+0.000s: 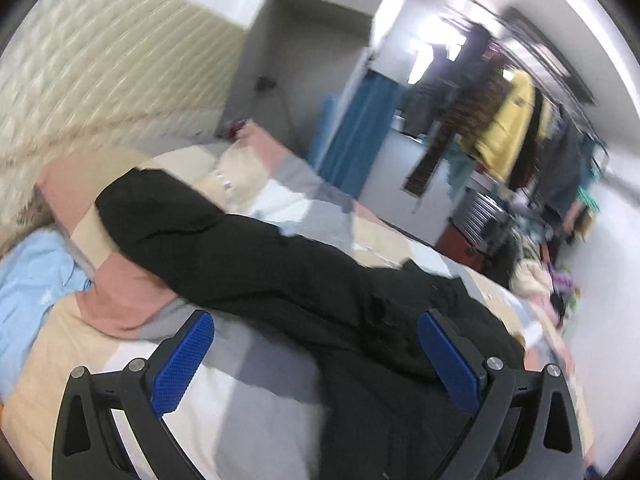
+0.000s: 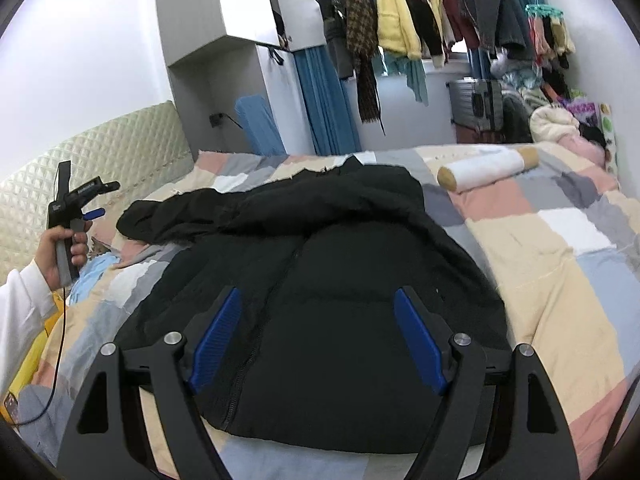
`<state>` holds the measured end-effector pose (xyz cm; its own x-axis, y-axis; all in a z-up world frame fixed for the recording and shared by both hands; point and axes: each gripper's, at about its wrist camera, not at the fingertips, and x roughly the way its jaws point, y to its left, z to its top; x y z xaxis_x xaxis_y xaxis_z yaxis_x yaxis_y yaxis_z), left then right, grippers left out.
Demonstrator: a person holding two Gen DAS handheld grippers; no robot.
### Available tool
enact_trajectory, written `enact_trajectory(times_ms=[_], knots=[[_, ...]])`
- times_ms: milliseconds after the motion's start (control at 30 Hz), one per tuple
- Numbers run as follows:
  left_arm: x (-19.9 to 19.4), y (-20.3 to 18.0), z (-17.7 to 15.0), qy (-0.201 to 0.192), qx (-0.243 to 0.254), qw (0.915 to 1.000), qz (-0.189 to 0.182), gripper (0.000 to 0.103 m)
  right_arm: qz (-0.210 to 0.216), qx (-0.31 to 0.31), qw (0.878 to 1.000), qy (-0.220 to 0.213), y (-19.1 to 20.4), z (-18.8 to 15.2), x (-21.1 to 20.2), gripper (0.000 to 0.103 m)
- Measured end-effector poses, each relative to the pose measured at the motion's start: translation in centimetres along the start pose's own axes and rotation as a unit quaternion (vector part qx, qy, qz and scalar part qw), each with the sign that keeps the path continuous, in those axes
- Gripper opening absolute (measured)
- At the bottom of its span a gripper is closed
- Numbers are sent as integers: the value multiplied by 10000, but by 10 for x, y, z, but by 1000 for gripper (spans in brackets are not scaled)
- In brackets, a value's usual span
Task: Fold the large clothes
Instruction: 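Grasp the other sleeve cuff with the left tool, then lift the held sleeve and fold it across the jacket body with the left tool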
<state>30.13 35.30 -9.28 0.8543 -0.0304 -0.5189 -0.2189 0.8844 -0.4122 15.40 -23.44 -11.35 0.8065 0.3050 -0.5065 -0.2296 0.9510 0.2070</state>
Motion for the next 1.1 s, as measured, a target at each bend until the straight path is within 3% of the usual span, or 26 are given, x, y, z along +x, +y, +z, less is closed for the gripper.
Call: enact_trajectory(times_ms=[433, 533, 733, 900, 967, 1033, 1067, 1100], knots=[[121, 161, 49, 102, -946, 9944, 464, 103, -400, -88, 9983, 424, 32, 7, 61, 79], [142, 196, 55, 90, -1267, 9901, 599, 102, -852, -165, 9943, 624, 33, 8, 85, 79], [182, 240, 59, 258, -1317, 9870, 884, 102, -971, 207, 9919, 795, 34, 21, 107, 79], [198, 250, 61, 119, -1233, 9891, 796, 102, -1028, 145, 9911, 827, 47, 25, 116, 79], [198, 246, 61, 23, -1122, 9907, 774, 96, -1142, -25, 9892, 916, 52, 24, 121, 79], [198, 242, 62, -23, -1115, 9913, 695, 64, -1174, -119, 9881, 987, 55, 22, 124, 79], [198, 241, 63, 14, -1167, 9912, 626, 57, -1155, -171, 9882, 990, 56, 21, 123, 79], [197, 237, 65, 20, -1175, 9914, 583, 42, -1144, -186, 9883, 989, 56, 20, 123, 79]])
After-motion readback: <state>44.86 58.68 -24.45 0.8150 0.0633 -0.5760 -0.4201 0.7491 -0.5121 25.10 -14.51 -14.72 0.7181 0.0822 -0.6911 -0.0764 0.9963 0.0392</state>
